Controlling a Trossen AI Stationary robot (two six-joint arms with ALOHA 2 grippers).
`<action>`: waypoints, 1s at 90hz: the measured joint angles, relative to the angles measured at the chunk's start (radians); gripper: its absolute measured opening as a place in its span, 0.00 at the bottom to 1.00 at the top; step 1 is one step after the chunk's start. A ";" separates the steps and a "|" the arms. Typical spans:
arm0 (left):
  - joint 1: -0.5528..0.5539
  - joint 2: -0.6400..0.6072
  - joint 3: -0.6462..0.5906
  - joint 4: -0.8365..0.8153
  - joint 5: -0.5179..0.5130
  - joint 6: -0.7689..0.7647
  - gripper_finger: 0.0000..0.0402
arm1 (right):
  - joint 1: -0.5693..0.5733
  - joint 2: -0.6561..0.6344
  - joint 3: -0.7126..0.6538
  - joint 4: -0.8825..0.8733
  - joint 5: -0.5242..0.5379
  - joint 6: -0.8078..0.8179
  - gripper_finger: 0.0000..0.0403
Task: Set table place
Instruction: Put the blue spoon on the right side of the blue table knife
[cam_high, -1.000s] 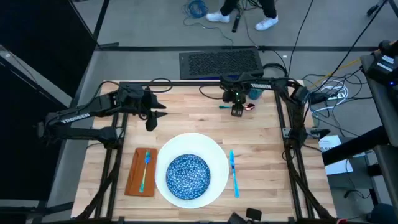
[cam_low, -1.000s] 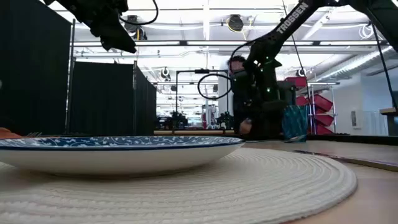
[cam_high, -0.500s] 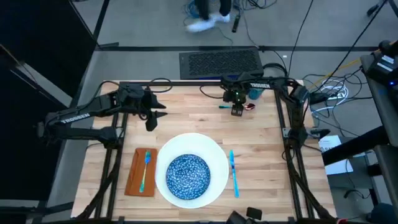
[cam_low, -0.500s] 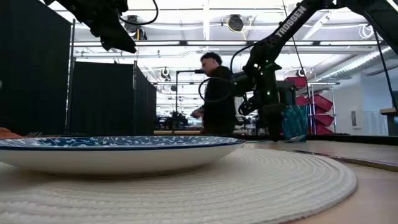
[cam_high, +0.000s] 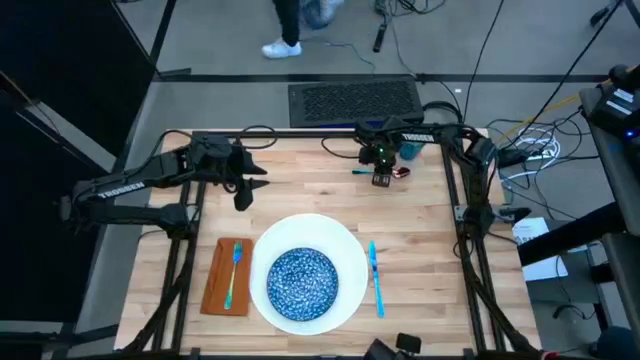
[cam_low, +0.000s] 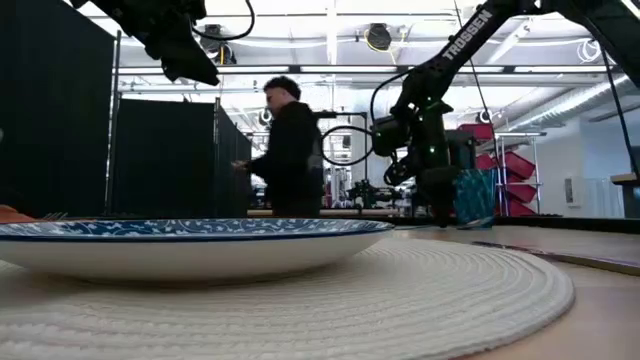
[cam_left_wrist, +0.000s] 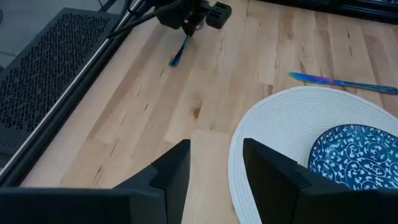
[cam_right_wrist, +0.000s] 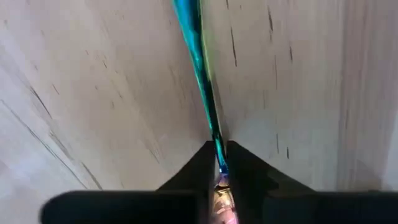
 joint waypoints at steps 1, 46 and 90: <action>0.000 0.000 0.000 0.000 0.000 0.000 0.33 | 0.000 0.000 0.000 0.000 0.000 0.000 0.02; 0.000 0.000 0.000 -0.032 0.000 0.000 0.33 | 0.004 0.010 0.000 0.002 -0.078 0.037 0.12; 0.000 0.000 0.000 -0.035 0.000 0.004 0.33 | 0.025 0.032 0.046 -0.144 -0.057 0.026 0.00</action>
